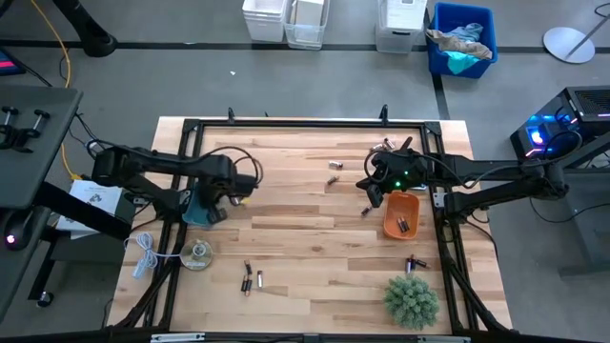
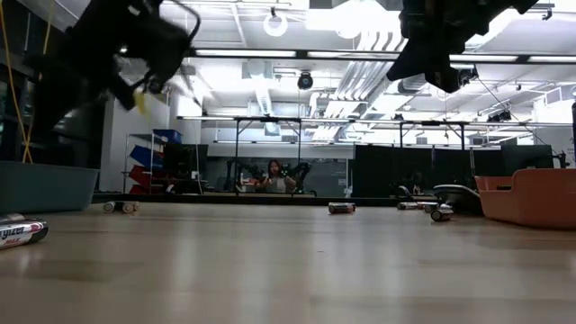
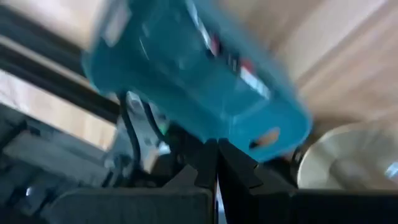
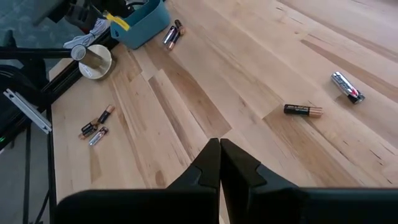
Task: Sort batteries
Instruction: Adjust the blue bin
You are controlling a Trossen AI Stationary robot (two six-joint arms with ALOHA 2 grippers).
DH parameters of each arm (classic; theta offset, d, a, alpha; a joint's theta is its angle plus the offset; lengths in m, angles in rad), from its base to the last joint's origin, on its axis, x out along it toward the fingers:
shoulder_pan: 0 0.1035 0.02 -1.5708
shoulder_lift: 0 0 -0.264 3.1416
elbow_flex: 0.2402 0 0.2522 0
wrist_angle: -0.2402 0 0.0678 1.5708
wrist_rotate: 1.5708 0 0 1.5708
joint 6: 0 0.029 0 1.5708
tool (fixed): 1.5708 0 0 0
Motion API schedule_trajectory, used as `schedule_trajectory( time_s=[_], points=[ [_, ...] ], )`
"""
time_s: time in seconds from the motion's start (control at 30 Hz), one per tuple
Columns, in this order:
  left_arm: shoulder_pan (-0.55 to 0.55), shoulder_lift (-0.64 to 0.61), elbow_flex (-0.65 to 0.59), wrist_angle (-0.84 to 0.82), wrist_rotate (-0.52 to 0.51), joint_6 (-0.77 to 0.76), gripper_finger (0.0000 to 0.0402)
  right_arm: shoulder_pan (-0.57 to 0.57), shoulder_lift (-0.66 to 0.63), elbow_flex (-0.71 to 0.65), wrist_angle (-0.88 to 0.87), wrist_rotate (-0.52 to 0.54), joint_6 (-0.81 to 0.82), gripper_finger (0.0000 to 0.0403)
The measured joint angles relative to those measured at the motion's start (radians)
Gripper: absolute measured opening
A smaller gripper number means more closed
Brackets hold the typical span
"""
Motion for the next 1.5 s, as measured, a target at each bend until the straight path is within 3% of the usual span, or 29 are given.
schedule_trajectory(
  time_s=[0.2, 0.4, 0.6, 1.17, 1.5],
  points=[
    [0.0, 0.014, -0.113, 0.092, -0.004, 0.014, 0.0, 0.0, 0.0, 0.0, 0.012, 0.016, -0.002, 0.0],
    [0.0, 0.014, -0.134, 0.182, -0.001, 0.011, 0.0, -0.002, 0.0, 0.0, 0.057, 0.032, -0.002, 0.0],
    [0.0, 0.014, -0.148, 0.278, 0.019, 0.114, 0.0, -0.002, 0.001, 0.0, 0.062, 0.032, -0.001, 0.0],
    [-0.004, 0.014, -0.147, 0.453, 0.116, 0.112, 0.0, -0.002, 0.001, 0.0, 0.062, 0.032, -0.011, 0.0],
    [-0.008, 0.012, -0.031, 0.485, 0.046, 0.115, 0.0, -0.002, 0.001, 0.0, 0.061, 0.033, -0.035, 0.0]
  ],
)
